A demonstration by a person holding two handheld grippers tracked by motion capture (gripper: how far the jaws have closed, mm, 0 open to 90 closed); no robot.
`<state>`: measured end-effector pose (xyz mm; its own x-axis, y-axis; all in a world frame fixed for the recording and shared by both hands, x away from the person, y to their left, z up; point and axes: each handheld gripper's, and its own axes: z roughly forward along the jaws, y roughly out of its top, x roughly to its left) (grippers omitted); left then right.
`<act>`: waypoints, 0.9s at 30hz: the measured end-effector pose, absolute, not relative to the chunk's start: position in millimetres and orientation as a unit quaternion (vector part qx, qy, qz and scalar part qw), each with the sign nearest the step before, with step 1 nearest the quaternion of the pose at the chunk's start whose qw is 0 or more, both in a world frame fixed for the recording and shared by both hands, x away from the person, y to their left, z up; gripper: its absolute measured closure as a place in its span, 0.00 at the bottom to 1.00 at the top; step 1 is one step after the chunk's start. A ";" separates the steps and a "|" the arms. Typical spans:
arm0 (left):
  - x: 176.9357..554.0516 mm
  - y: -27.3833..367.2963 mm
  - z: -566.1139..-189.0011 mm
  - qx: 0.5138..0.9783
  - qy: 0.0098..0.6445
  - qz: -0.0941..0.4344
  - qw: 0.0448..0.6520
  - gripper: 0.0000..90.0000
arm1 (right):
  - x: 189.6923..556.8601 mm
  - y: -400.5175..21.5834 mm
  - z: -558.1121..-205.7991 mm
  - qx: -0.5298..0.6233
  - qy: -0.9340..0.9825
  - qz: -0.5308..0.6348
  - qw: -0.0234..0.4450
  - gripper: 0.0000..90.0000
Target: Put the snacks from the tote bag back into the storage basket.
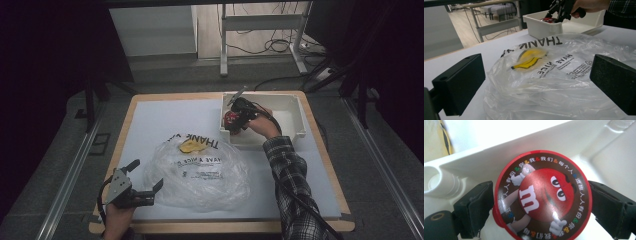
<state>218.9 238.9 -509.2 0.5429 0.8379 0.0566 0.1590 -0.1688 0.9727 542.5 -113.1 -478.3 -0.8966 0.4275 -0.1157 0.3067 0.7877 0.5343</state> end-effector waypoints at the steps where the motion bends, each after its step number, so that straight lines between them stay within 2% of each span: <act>1: 218.9 238.9 -509.2 0.696 0.358 0.317 0.536 0.00 | 541.9 -113.5 -478.3 0.196 0.938 0.262 0.115 0.11; 27: 218.5 240.8 -508.8 0.686 0.360 0.313 0.549 0.00 | 528.6 -129.6 -473.7 0.204 0.925 0.296 0.124 0.07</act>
